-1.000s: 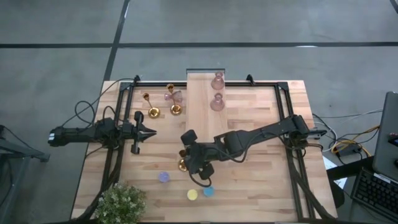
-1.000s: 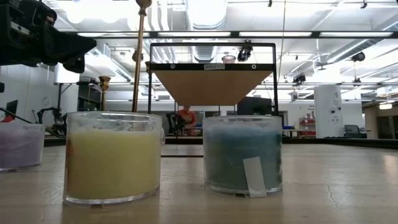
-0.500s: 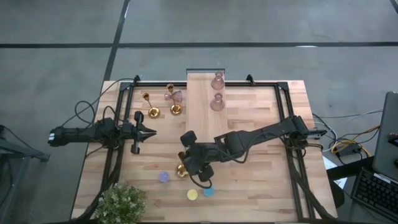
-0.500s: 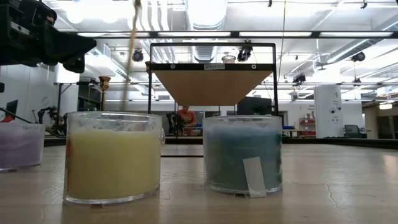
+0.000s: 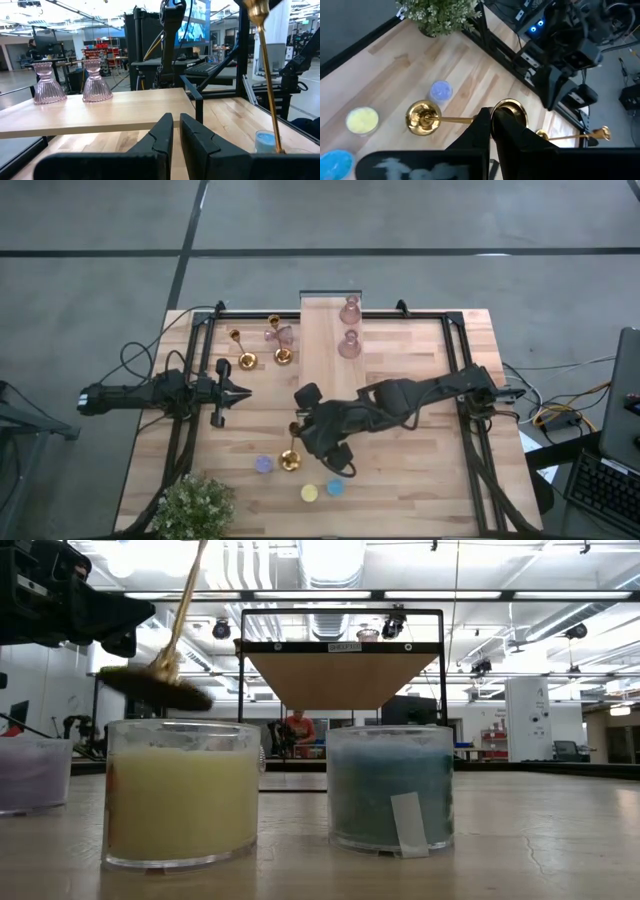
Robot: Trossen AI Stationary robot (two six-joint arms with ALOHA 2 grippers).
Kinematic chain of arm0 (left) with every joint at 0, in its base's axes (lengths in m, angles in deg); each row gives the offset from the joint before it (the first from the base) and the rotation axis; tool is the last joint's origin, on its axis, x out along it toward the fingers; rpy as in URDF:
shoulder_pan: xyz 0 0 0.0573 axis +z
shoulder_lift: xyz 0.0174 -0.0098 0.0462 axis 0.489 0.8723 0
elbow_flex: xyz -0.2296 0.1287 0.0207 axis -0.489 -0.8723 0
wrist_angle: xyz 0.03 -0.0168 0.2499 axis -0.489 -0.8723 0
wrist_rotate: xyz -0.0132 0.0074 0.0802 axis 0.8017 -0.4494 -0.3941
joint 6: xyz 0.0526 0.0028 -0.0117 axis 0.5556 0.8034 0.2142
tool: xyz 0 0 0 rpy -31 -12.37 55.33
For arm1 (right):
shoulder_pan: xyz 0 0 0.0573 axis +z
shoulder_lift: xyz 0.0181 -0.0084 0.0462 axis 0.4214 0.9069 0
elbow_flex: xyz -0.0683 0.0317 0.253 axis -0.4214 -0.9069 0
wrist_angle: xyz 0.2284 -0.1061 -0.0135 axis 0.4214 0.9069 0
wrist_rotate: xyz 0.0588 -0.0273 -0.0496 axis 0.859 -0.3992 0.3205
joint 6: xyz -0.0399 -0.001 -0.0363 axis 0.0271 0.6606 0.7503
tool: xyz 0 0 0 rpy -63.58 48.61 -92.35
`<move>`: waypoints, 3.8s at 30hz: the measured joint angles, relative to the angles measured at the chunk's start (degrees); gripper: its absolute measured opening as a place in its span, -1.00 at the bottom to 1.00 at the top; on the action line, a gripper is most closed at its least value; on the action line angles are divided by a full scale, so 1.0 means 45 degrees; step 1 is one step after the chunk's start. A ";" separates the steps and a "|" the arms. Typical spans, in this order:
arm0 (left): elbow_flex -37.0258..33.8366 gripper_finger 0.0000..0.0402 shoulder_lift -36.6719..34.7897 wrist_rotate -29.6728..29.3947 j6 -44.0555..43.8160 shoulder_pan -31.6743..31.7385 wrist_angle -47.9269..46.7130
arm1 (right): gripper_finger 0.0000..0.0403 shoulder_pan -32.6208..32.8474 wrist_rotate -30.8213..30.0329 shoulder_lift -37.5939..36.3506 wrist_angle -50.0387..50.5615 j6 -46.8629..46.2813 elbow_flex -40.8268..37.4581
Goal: Pick & Place candle stick holders
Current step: Put the bottom gold candlestick on the shelf
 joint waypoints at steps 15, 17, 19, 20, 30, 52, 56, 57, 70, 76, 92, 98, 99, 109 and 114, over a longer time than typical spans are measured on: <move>0.0000 -0.82 0.0003 0.0000 0.0000 0.0000 -0.0083 | -0.96 -0.0263 -0.2679 -0.0310 0.0550 0.1195 0.1615; 0.0000 -0.82 0.0001 0.0002 0.0000 0.0000 -0.0079 | -0.96 -0.0434 -0.2738 -0.0427 0.0528 0.1181 0.1615; 0.0000 -0.82 0.0001 0.0000 0.0000 0.0005 -0.0083 | -0.96 -0.0572 -0.2764 -0.0505 0.0441 0.1180 0.1620; 0.0000 -0.82 0.0001 0.0000 0.0000 0.0003 -0.0085 | -0.96 -0.0634 -0.2764 -0.0520 0.0372 0.1192 0.1620; 0.0000 -0.82 0.0001 0.0000 0.0000 0.0005 -0.0092 | -0.96 -0.1504 -0.5076 -0.0593 -0.0054 0.1807 0.1639; 0.0000 -0.82 0.0002 0.0000 0.0000 0.0005 -0.0102 | -0.96 -0.5066 -0.6426 -0.0593 0.0920 0.1467 0.1644; 0.0000 -0.82 0.0002 0.0000 0.0000 0.0005 -0.0102 | -0.96 -0.5598 -0.6396 -0.0619 0.1048 0.1467 0.1644; 0.0000 -0.82 -0.0001 0.0000 0.0000 0.0001 -0.0102 | -0.96 -0.5723 -0.6387 -0.0639 0.1075 0.1467 0.1644; 0.0000 -0.82 -0.0001 0.0000 0.0000 0.0004 -0.0111 | -0.96 -0.6513 -0.5621 -0.1281 0.2048 0.0459 0.1644; 0.0000 -0.82 -0.0001 0.0000 0.0000 0.0000 -0.0134 | -0.96 -0.6538 -0.5595 -0.1423 0.2551 0.0131 0.1644; 0.0000 -0.82 -0.0001 0.0000 0.0000 0.0001 -0.0141 | -0.96 -0.6886 -0.5158 -0.1438 0.2556 0.0031 0.1615; 0.0000 -0.82 0.0004 0.0000 0.0000 0.0005 -0.0141 | -0.96 -0.7009 -0.5183 -0.1418 0.2850 -0.0173 0.1591; 0.0000 -0.82 -0.0001 0.0000 0.0000 0.0005 -0.0141 | -0.96 -0.7023 -0.5183 -0.1413 0.2843 -0.0170 0.1591; 0.0000 -0.82 -0.0001 0.0000 0.0000 0.0005 -0.0141 | -0.96 -0.7045 -0.5050 -0.1409 0.2829 -0.0190 0.1591; 0.0000 -0.82 -0.0001 0.0000 0.0000 0.0005 -0.0141 | -0.96 -0.7117 -0.4995 -0.1399 0.2813 -0.0160 0.1584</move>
